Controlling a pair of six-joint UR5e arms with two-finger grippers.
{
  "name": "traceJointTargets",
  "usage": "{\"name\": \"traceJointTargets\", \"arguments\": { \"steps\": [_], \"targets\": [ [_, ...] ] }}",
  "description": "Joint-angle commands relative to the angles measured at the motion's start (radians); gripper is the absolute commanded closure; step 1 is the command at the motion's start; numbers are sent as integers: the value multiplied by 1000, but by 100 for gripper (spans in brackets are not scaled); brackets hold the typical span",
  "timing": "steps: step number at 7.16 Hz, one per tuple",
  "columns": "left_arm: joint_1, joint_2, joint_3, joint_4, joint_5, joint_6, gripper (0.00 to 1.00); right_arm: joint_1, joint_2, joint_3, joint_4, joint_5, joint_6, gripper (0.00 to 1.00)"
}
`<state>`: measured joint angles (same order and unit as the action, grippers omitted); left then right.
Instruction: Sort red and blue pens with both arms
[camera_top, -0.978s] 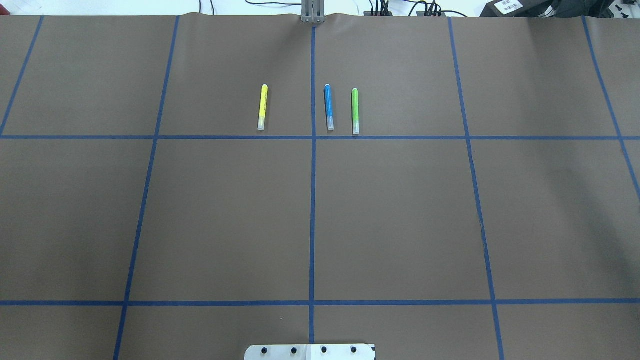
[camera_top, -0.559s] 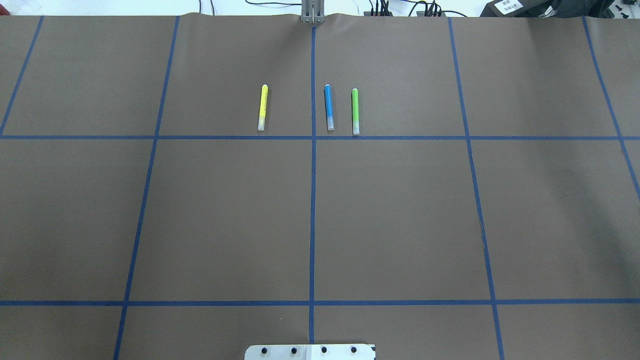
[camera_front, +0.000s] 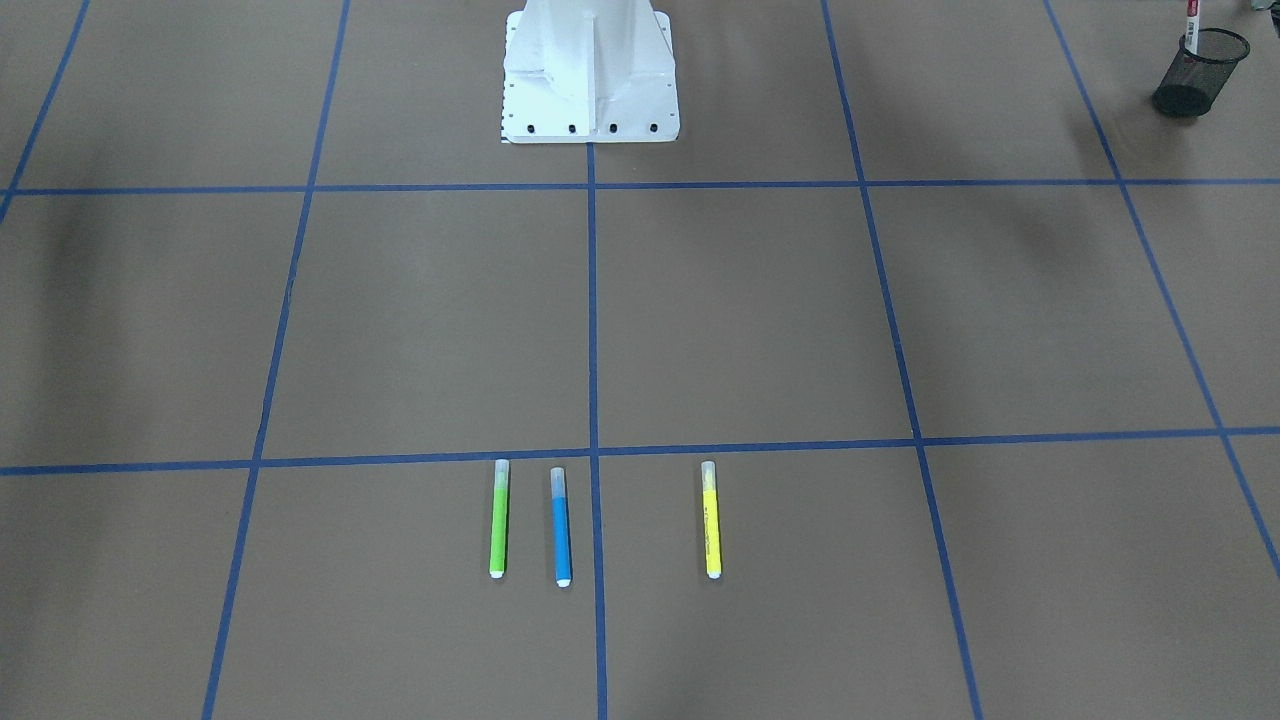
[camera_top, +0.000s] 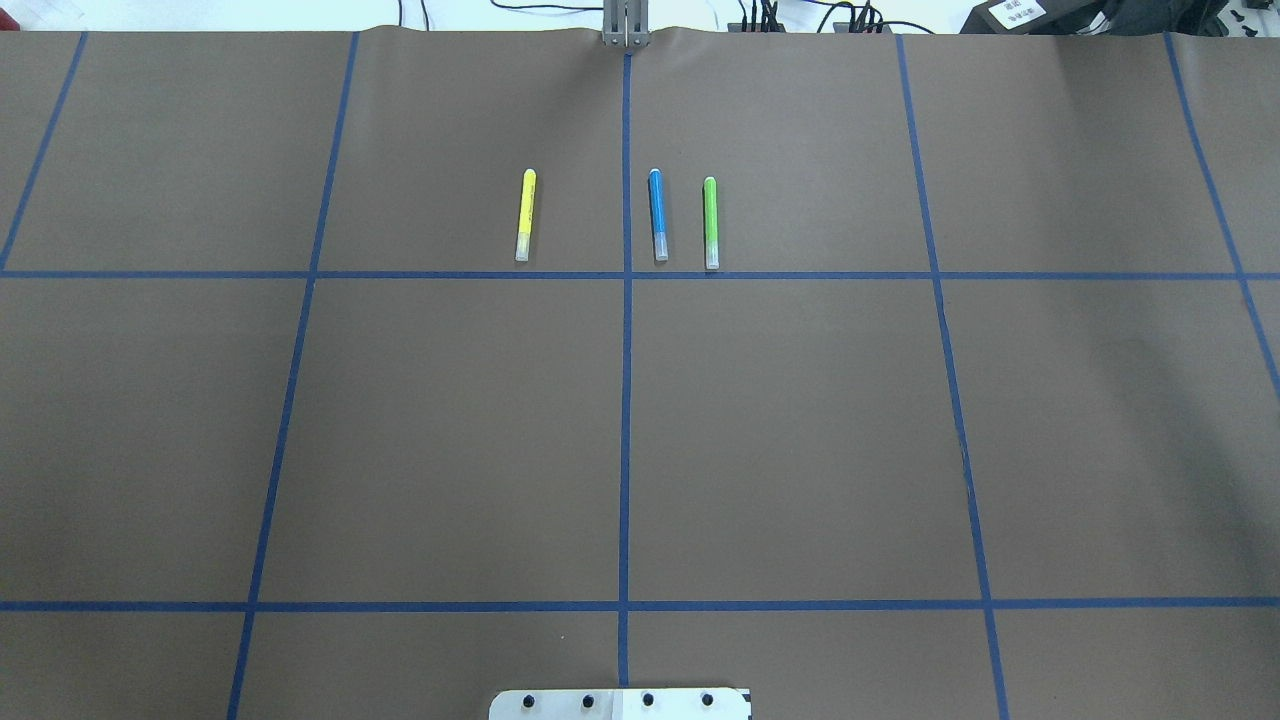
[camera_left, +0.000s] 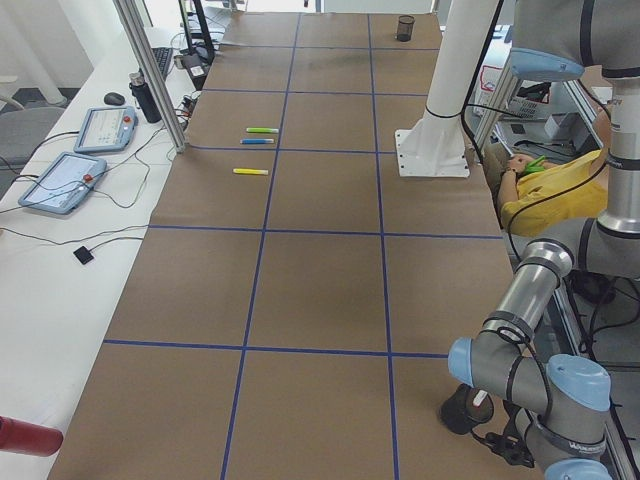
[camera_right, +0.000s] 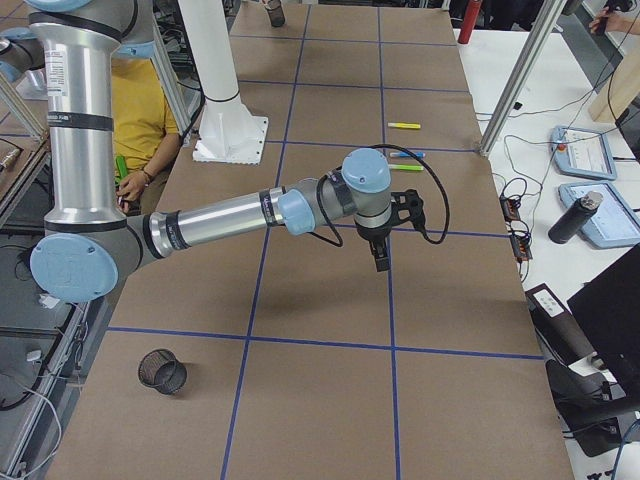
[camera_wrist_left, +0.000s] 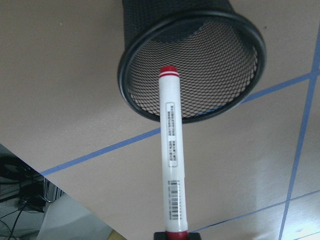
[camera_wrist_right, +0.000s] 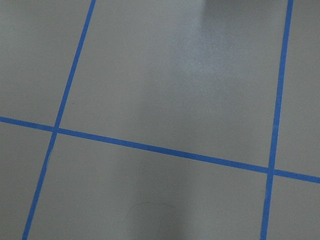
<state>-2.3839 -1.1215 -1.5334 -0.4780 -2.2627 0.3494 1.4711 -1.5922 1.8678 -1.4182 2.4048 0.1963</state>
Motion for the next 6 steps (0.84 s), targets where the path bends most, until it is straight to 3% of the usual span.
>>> {"name": "traceJointTargets", "arguments": {
  "steps": [1, 6],
  "targets": [
    [-4, -15, 7, -4, 0, 3, 1, 0, 1, 2, 1, 0, 0, 0],
    [-6, -87, -1, 1, 0, 3, 0, 0, 2, 2, 2, 0, -1, 0]
  ]
}}
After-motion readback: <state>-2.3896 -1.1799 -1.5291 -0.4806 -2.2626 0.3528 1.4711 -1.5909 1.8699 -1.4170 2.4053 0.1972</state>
